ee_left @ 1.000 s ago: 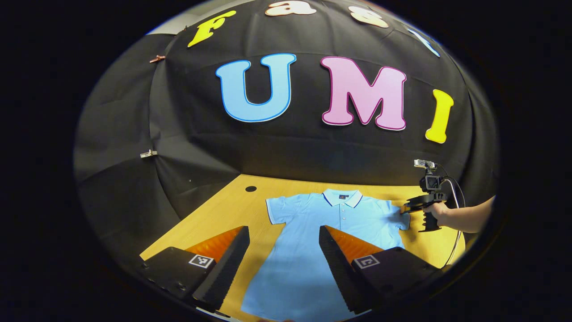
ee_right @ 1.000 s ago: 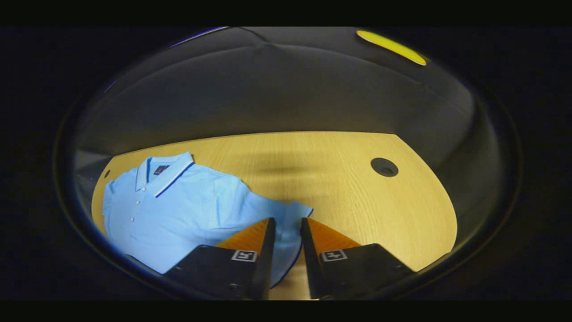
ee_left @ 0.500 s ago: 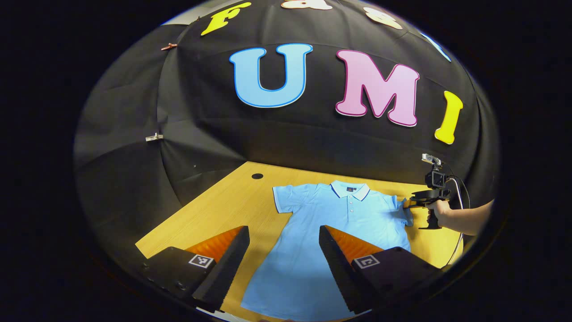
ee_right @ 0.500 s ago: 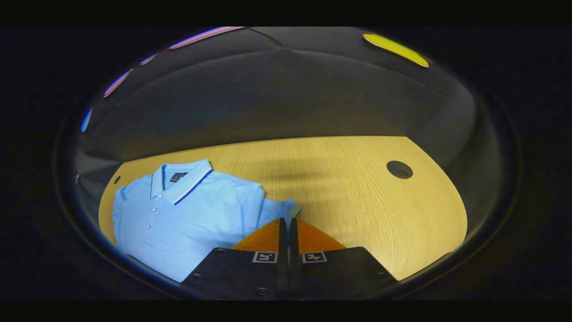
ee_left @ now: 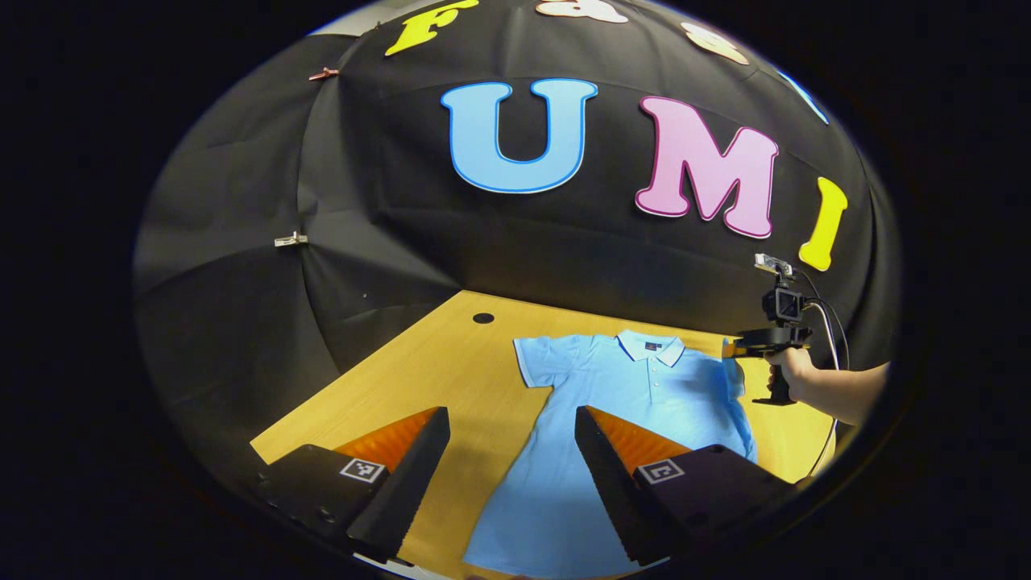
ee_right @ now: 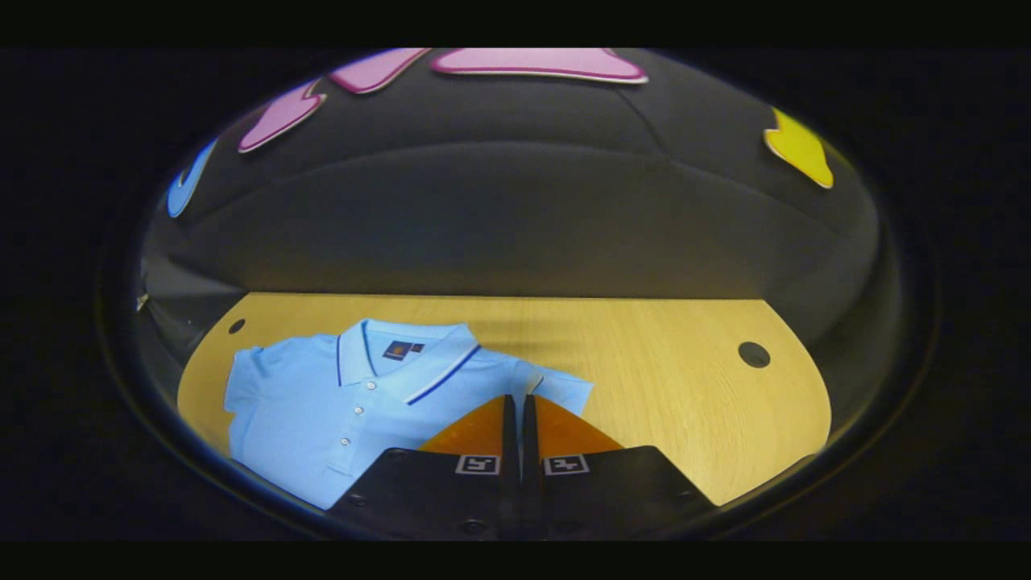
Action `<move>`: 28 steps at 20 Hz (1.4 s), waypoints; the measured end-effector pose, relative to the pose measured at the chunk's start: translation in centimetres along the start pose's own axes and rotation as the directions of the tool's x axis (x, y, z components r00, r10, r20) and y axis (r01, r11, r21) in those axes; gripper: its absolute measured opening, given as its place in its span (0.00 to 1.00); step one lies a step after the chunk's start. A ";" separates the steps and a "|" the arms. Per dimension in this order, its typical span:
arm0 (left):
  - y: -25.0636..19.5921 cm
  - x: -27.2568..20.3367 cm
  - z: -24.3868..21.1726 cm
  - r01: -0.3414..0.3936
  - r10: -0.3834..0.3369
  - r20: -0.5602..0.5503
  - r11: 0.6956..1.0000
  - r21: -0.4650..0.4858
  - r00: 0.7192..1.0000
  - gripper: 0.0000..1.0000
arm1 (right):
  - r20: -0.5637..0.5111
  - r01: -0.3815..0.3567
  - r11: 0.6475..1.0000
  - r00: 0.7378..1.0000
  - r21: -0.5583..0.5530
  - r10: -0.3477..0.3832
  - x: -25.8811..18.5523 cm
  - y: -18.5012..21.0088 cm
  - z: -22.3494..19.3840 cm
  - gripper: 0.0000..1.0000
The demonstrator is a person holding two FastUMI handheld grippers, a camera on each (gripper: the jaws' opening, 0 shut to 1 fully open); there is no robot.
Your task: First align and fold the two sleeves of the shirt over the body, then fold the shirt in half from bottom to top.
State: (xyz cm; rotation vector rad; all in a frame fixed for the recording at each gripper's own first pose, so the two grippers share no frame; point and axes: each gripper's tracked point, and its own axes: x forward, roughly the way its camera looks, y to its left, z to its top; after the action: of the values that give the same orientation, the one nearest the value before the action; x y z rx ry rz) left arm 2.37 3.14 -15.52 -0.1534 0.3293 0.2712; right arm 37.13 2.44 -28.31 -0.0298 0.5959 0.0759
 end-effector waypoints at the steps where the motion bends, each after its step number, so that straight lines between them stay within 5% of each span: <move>1: 0.5 0.1 0.0 -0.004 0.004 0.003 1.000 -0.007 1.000 0.98 | 0.000 0.005 1.000 1.000 -0.011 -0.005 0.2 1.0 -0.2 0.05; 4: 1.9 0.9 0.0 -0.014 0.014 0.005 0.999 -0.029 1.000 0.98 | -0.019 0.013 0.999 1.000 -0.037 -0.014 0.5 3.6 -1.2 0.00; 7: 2.4 2.7 0.6 -0.002 0.003 0.011 0.999 -0.033 1.000 0.98 | 0.005 -0.021 0.996 1.000 -0.086 0.021 -1.1 5.4 -1.4 0.96; 15: -2.0 15.6 2.6 0.140 -0.140 -0.002 0.990 -0.011 0.990 0.98 | 0.125 -0.004 0.985 0.992 -0.173 0.026 -12.9 -0.1 -4.1 0.98; 20: -4.1 29.6 1.0 0.172 -0.177 -0.103 0.984 -0.050 0.979 0.97 | 0.157 0.013 0.999 0.988 -0.038 -0.007 -18.1 -6.3 -8.3 0.97; 28: -3.6 41.0 -3.5 0.094 -0.073 -0.306 0.994 0.054 0.949 0.96 | 0.144 0.012 1.000 0.989 0.027 -0.015 -19.3 -9.5 -10.3 0.98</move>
State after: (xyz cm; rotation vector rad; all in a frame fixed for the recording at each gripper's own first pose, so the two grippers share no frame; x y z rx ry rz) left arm 39.71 8.76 -32.28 -0.1419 0.6357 0.1510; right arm 16.23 -8.77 -25.89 -0.0033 0.4518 0.0566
